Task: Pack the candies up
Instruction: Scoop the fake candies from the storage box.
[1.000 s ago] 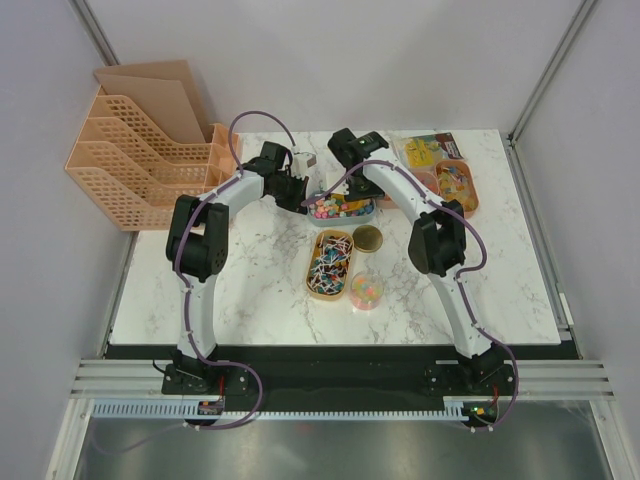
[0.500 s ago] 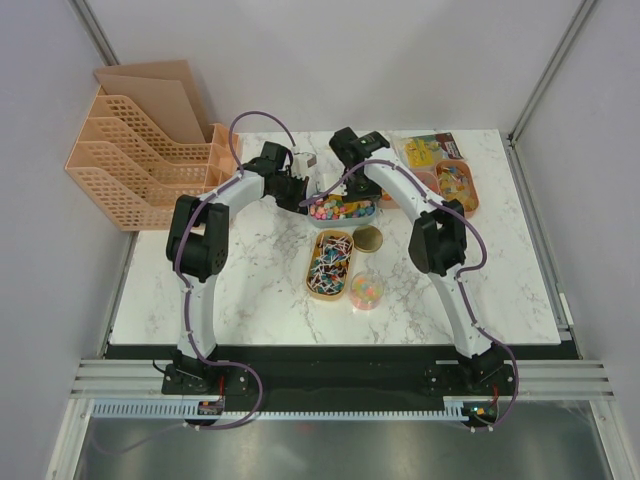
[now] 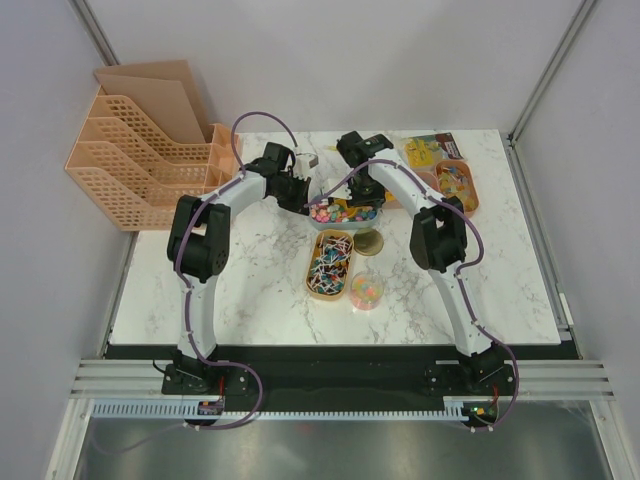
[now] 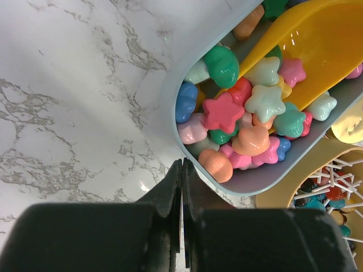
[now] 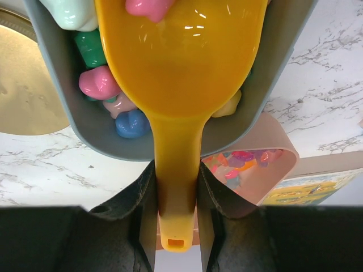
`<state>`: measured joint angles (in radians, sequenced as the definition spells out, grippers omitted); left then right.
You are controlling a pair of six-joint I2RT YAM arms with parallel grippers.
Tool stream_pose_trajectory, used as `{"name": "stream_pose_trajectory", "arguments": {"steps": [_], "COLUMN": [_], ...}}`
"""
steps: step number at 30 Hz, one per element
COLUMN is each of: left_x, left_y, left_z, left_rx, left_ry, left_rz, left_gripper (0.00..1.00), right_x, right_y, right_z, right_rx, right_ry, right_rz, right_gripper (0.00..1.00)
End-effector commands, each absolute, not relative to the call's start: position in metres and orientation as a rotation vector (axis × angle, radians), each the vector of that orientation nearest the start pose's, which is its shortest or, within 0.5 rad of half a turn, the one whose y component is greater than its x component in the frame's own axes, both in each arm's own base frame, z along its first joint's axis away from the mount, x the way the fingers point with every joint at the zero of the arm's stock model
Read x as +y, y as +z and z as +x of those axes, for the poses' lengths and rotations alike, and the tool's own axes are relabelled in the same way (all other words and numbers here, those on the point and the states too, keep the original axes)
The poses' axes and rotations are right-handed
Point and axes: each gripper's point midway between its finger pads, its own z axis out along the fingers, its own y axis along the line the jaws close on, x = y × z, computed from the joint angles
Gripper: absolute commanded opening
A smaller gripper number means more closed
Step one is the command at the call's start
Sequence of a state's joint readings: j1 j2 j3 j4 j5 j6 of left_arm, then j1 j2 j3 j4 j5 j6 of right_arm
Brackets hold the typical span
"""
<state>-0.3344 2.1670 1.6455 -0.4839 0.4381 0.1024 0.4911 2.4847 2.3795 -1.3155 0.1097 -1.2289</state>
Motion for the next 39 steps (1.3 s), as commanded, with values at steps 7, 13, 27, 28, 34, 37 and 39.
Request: {"name": "stream_pose_trajectory", "arguments": {"steps": [7, 13, 27, 28, 34, 37, 39], "left_x": [-0.231, -0.218, -0.197, -0.196, -0.190, -0.188, -0.186], "left_y": [0.075, 0.088, 0.092, 0.093, 0.091, 0.092, 0.092], "left_z": [0.460, 0.461, 0.463, 0.464, 0.465, 0.466, 0.466], "left_rx": [2.386, 2.373, 2.381, 2.377, 2.383, 2.382, 2.383], "left_ry": [-0.592, -0.556, -0.468, -0.461, -0.407, -0.391, -0.381], "left_rz": [0.716, 0.718, 0.719, 0.725, 0.749, 0.754, 0.759], "left_gripper": [0.17, 0.42, 0.44, 0.44, 0.44, 0.44, 0.44], "right_x": [0.187, 0.183, 0.181, 0.179, 0.177, 0.180, 0.182], "right_y": [0.041, 0.042, 0.038, 0.038, 0.036, 0.037, 0.042], "right_z": [0.449, 0.451, 0.442, 0.442, 0.432, 0.432, 0.434], "right_rx": [1.973, 1.976, 1.973, 1.970, 1.935, 1.923, 1.911], "right_ry": [-0.034, -0.031, 0.131, 0.137, 0.239, 0.255, 0.259], "right_rz": [-2.403, -2.393, -2.372, -2.375, -2.421, -2.417, -2.401], "right_gripper": [0.00, 0.00, 0.00, 0.00, 0.01, 0.00, 0.00]}}
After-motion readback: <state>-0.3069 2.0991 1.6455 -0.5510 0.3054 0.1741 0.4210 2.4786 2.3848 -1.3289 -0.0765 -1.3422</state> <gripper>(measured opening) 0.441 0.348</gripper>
